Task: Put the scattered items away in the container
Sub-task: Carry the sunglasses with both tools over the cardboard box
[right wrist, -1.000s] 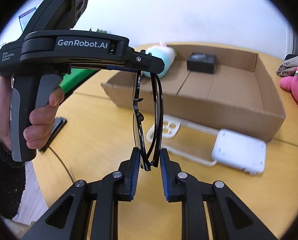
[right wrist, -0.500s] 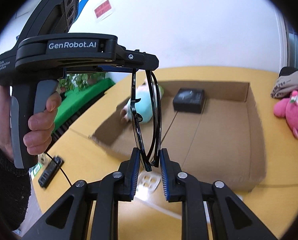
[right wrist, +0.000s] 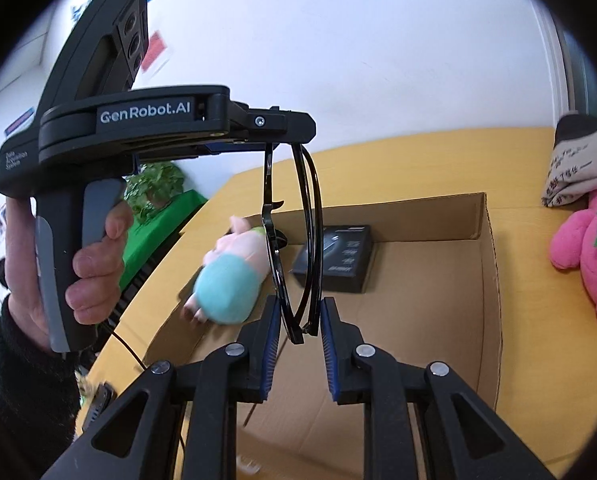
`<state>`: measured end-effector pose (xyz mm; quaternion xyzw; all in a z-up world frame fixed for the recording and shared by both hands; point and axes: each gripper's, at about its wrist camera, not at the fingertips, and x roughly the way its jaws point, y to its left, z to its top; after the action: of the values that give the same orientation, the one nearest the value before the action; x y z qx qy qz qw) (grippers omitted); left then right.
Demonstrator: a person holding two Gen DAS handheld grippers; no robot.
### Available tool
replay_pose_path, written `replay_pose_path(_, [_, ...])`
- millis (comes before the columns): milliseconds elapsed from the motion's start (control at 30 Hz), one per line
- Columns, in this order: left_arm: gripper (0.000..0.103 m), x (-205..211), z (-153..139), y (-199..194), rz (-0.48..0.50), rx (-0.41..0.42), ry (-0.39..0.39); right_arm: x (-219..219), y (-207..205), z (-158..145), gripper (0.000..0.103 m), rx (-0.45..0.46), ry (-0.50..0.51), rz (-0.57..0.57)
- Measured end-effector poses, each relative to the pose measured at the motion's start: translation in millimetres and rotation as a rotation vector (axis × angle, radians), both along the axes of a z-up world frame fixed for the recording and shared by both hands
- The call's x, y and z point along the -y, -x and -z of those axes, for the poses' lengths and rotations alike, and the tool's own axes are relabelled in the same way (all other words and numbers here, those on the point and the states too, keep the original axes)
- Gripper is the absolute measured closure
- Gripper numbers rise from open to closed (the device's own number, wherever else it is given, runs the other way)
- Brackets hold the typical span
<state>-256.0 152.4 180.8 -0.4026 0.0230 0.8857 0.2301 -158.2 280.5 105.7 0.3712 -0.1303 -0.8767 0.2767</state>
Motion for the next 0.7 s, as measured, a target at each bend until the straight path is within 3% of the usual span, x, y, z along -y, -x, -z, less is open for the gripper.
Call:
replay_pose_path(333, [0.057, -7.6, 93.8, 108.5, -0.014, 0.209, -0.014, -12.3, 87.6, 73.1, 0.084, 0.229, 0.042, 0.057])
replay_pose_path(533, [0.057, -18.8, 153.3, 136.7, -0.017, 0.299, 0.018, -10.5, 117.0, 116.4, 0.083, 0.371, -0.01, 0.116])
replay_pose_path(700, [0.057, -26.1, 177.7, 140.2, -0.011, 0.326, 0.027, -5.8, 122.1, 128.5, 0.08, 0.4, -0.065, 0.132])
